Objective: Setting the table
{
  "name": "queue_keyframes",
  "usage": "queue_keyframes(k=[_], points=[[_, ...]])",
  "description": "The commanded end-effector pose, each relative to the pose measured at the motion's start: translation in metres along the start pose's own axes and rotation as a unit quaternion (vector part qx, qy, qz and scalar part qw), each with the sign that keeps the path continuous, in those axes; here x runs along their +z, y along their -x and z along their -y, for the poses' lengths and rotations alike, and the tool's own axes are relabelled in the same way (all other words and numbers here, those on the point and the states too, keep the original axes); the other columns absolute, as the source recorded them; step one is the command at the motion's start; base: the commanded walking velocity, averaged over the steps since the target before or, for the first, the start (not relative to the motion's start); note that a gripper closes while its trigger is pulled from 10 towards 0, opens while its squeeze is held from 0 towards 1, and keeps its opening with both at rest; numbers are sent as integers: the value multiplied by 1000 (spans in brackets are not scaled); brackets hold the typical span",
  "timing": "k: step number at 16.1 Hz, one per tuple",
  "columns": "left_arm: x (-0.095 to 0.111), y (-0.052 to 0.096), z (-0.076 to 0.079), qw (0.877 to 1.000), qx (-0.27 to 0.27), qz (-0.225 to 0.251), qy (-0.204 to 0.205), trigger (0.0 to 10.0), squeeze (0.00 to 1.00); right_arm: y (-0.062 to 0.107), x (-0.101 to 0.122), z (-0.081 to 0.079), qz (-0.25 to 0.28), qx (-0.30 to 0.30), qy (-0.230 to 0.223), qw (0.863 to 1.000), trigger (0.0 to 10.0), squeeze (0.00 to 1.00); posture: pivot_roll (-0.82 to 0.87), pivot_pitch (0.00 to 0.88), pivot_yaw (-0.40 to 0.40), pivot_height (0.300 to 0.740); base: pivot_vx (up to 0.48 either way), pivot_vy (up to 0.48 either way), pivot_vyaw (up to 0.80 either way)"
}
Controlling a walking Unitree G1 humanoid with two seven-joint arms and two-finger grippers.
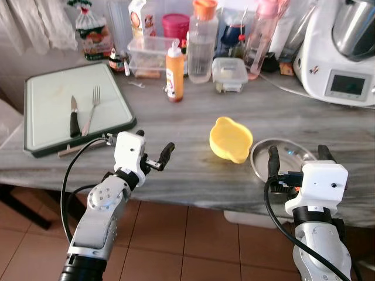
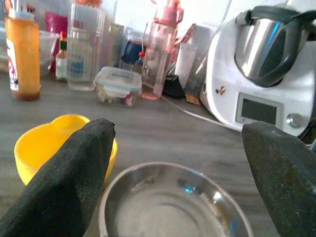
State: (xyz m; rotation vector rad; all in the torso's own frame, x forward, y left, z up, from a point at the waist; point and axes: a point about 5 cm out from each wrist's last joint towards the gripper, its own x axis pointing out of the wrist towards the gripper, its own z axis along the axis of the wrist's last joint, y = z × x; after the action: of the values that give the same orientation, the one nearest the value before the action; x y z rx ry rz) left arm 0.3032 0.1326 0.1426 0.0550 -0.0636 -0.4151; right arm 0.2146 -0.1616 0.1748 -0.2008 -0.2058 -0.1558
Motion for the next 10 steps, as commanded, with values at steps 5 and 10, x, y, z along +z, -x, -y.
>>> queue_keyframes(k=[5, 10], points=[[-3, -3, 1, 1000, -6, -6, -4, 10000, 0, -1, 0, 3, 4, -5, 3, 1000, 10000, 0, 52, 79, -18, 740, -364, 0, 0], [-3, -4, 3, 1000, -7, -7, -4, 10000, 0, -2, 0, 4, 4, -5, 5, 1000, 10000, 0, 50, 86, -21, 740, -378, 0, 0]])
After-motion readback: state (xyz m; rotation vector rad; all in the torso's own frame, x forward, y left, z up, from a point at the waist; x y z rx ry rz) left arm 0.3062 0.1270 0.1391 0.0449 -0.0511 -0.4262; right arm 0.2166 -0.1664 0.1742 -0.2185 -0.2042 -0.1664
